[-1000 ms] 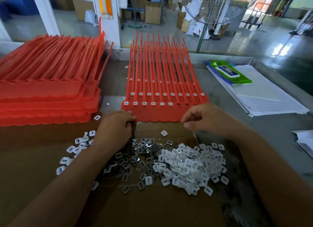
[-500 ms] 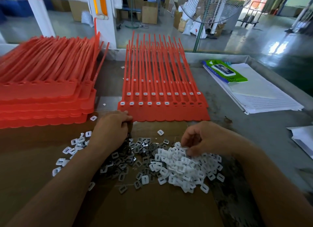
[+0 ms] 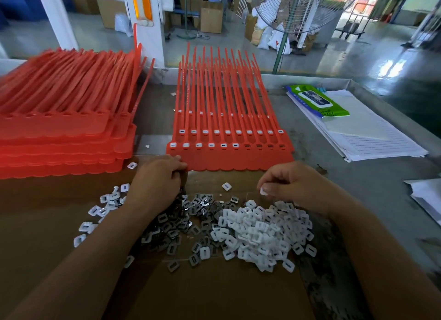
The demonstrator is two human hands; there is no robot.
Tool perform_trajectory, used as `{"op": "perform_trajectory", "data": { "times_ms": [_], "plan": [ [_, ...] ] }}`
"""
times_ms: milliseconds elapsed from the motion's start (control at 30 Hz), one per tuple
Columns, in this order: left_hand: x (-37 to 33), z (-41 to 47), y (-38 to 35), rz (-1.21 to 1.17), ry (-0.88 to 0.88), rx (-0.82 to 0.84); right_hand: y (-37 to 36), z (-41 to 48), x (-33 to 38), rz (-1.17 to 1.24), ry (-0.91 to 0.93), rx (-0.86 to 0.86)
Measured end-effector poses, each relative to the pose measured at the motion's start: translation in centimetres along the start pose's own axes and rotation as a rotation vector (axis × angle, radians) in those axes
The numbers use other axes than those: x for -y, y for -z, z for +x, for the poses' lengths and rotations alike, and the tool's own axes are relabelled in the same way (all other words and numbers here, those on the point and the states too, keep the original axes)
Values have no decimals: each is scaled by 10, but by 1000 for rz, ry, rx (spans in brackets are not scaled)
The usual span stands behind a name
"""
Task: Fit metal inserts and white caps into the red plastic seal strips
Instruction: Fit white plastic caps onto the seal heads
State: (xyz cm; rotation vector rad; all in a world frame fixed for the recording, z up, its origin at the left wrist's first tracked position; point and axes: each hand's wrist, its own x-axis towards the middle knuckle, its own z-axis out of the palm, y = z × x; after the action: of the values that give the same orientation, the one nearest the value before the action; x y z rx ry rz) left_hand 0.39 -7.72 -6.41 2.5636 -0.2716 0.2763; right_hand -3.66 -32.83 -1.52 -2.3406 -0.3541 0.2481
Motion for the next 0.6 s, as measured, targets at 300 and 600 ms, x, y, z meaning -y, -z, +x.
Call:
{"op": "perform_trajectory", "data": {
  "times_ms": [300, 600],
  "plan": [
    [-2, -1, 2, -6, 2, 6, 3, 14, -1, -43, 15, -93],
    [-1, -1, 1, -21, 12, -3, 9, 63, -18, -53, -20, -340]
  ]
}}
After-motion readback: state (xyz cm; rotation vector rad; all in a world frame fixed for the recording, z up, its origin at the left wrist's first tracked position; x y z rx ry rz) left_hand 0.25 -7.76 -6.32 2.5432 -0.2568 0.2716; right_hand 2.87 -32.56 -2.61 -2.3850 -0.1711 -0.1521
